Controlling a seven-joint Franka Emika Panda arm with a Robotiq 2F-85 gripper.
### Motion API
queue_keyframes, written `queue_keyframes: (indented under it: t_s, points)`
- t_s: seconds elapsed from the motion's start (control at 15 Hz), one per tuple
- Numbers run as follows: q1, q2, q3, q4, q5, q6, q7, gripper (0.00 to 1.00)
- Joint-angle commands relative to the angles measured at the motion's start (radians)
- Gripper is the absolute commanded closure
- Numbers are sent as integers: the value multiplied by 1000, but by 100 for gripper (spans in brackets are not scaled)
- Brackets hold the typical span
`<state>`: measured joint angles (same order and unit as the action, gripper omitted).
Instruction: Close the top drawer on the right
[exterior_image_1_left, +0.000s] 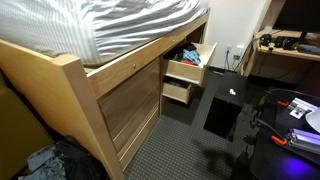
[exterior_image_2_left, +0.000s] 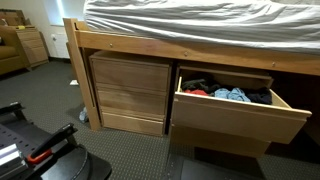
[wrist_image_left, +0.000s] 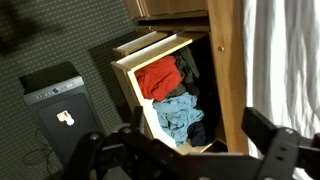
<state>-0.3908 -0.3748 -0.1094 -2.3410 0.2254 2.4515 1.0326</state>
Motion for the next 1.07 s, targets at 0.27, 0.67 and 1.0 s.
queue_keyframes:
  t_s: [0.27, 0.67, 1.0]
  points:
    - [1, -135, -35, 88, 24, -66, 13, 0]
    - [9, 178, -95, 199, -83, -106, 34, 0]
    - [56, 442, -110, 259, -116, -183, 79, 0]
